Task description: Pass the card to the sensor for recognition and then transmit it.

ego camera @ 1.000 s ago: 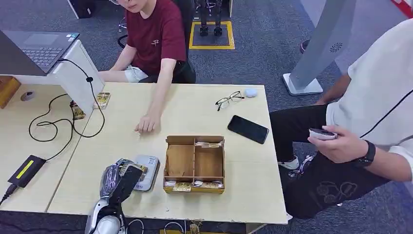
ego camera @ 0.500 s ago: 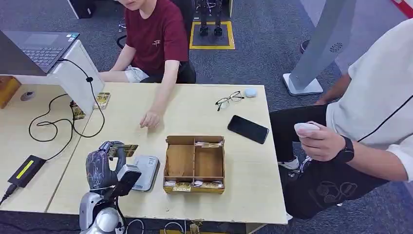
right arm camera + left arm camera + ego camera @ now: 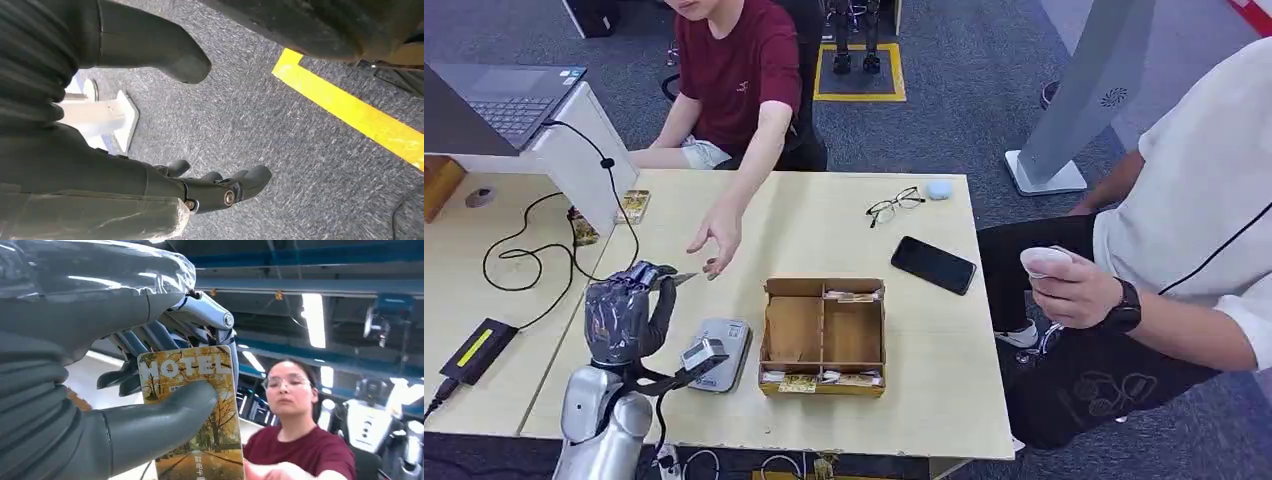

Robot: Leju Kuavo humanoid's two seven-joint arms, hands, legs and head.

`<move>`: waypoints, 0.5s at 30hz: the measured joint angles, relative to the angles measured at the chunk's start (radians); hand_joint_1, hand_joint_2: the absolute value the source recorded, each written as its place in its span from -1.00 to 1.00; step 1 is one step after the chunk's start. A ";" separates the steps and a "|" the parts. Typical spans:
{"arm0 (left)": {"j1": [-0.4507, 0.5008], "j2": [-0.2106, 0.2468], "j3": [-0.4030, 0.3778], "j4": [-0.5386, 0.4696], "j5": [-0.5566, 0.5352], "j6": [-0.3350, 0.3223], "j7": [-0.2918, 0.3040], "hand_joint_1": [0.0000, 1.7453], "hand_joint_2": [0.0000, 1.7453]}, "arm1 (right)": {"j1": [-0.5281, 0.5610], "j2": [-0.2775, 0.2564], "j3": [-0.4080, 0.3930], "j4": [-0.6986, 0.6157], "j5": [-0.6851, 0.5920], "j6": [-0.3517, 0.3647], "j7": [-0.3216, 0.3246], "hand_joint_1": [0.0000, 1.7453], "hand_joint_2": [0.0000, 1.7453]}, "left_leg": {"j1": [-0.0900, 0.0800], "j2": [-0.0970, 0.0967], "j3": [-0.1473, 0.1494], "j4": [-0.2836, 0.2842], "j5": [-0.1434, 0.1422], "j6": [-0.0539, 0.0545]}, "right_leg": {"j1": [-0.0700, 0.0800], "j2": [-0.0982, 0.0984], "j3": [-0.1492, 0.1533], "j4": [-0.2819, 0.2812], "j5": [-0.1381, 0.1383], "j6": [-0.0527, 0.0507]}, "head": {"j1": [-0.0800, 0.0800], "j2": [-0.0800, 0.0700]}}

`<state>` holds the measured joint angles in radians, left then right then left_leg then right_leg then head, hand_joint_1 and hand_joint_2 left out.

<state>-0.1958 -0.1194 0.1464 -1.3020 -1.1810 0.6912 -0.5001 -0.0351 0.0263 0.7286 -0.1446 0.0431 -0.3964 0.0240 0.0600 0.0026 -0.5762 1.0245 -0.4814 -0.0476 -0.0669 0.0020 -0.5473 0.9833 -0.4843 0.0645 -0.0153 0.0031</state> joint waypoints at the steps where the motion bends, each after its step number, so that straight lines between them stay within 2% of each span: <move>1: -0.004 -0.009 0.013 0.002 0.005 0.000 -0.009 1.00 1.00 | 0.000 0.000 0.000 -0.001 0.000 0.000 0.000 -1.00 1.00 | 0.000 0.000 0.000 0.000 0.000 0.000 | 0.000 0.000 0.000 0.000 0.000 0.000 | 0.000 0.000; 9: -0.018 -0.041 0.053 0.016 0.021 0.000 -0.026 1.00 1.00 | 0.000 0.000 0.000 -0.003 -0.001 0.000 0.000 -1.00 1.00 | 0.000 0.000 0.000 0.000 0.000 0.000 | 0.000 0.000 0.000 0.000 0.000 0.000 | 0.000 0.000; 10: -0.019 -0.042 0.054 0.019 0.023 0.000 -0.026 -1.00 1.00 | 0.000 0.000 0.000 -0.003 -0.001 0.000 0.000 -1.00 1.00 | 0.000 0.000 0.000 0.000 0.000 0.000 | 0.000 0.000 0.000 0.000 0.000 0.000 | 0.000 0.000; 15: -0.020 -0.043 0.053 0.038 0.095 0.000 -0.021 -1.00 1.00 | 0.000 0.000 0.000 -0.004 -0.003 0.000 0.000 -1.00 1.00 | 0.000 0.000 0.000 0.000 0.000 0.000 | 0.000 0.000 0.000 0.000 0.000 0.000 | 0.000 0.000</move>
<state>-0.2162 -0.1629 0.1999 -1.2639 -1.0858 0.6912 -0.5215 -0.0351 0.0263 0.7286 -0.1484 0.0401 -0.3964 0.0244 0.0600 0.0027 -0.5762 1.0246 -0.4815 -0.0476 -0.0670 0.0020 -0.5475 0.9832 -0.4843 0.0646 -0.0149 0.0030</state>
